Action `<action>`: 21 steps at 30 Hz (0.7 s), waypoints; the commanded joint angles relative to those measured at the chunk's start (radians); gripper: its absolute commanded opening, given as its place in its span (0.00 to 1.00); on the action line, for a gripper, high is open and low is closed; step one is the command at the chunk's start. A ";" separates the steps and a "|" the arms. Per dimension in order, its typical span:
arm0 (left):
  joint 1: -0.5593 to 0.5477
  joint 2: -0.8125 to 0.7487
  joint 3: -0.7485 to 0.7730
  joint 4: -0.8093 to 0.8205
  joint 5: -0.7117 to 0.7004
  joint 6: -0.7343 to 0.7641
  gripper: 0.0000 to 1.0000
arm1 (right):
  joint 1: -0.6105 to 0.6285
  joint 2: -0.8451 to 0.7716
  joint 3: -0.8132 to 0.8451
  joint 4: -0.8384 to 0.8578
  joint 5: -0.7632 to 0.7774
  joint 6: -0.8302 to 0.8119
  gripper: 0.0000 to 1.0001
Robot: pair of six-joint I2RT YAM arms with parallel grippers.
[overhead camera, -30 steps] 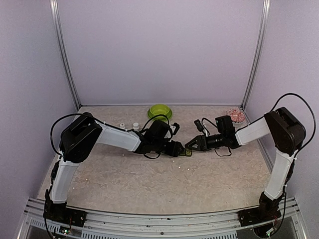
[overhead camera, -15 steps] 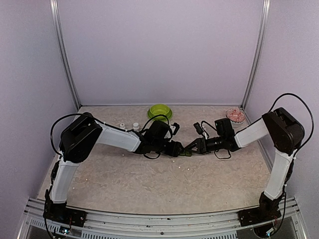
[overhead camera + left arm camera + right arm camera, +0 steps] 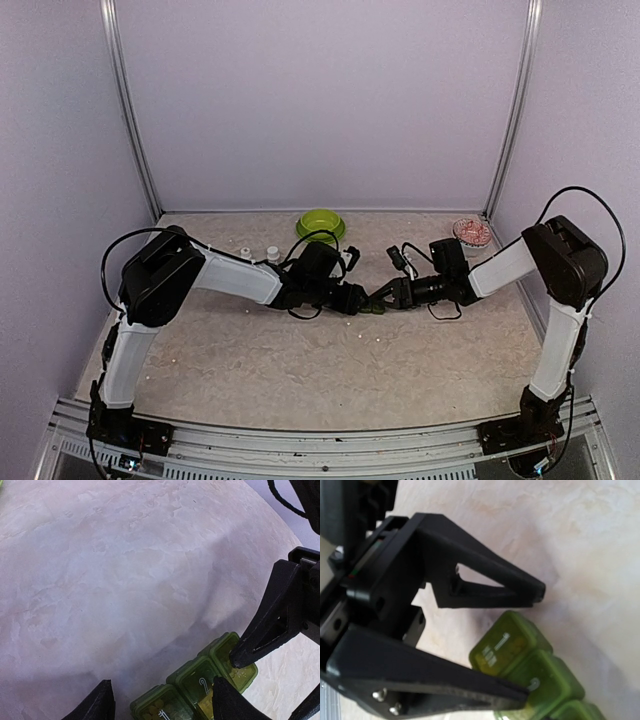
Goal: Sort the pills into containers
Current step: Close the lid of the pill container on the pill container.
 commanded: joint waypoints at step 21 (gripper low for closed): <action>0.012 0.050 -0.014 -0.149 -0.039 0.018 0.62 | 0.014 0.033 -0.029 -0.155 -0.002 -0.027 0.54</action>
